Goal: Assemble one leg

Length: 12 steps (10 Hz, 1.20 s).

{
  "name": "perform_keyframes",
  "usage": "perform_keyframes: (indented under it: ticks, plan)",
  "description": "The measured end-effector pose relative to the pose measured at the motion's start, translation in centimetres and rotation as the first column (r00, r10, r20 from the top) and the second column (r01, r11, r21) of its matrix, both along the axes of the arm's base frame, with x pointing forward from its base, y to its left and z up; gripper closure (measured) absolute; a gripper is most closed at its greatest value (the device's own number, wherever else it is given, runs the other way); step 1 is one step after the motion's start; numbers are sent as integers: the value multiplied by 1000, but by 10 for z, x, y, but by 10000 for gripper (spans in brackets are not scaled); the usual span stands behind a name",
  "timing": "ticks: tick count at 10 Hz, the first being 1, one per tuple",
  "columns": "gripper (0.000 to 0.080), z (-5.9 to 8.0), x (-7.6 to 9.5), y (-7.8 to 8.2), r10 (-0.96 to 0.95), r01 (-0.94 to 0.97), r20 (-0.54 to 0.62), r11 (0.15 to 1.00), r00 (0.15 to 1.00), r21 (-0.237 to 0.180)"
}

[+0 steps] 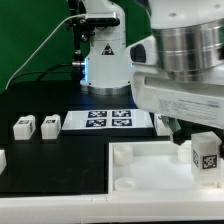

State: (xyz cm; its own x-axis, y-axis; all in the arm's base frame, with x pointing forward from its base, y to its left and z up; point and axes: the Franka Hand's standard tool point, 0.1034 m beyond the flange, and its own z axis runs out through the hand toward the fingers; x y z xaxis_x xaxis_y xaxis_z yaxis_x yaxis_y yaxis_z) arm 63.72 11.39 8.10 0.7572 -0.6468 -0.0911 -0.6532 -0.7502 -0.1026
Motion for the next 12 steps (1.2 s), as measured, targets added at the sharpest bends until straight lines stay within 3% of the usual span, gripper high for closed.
perform_keyframes:
  ticks: [3,5,6,7,9,10,12]
  plan:
    - [151,0,0,1,287,-287,38,958,957,-9]
    - [150,0,0,0,509,-509,67,861,858,-24]
    - [150,2,2,0,604,-602,64,797,794,-53]
    - [150,2,2,0,604,-602,65,797,794,-55]
    - [389,2,2,0,583,-581,64,813,810,-51]
    - [511,1,2,1,457,-455,53,889,888,-38]
    - [506,1,1,-1,258,-257,30,966,966,-30]
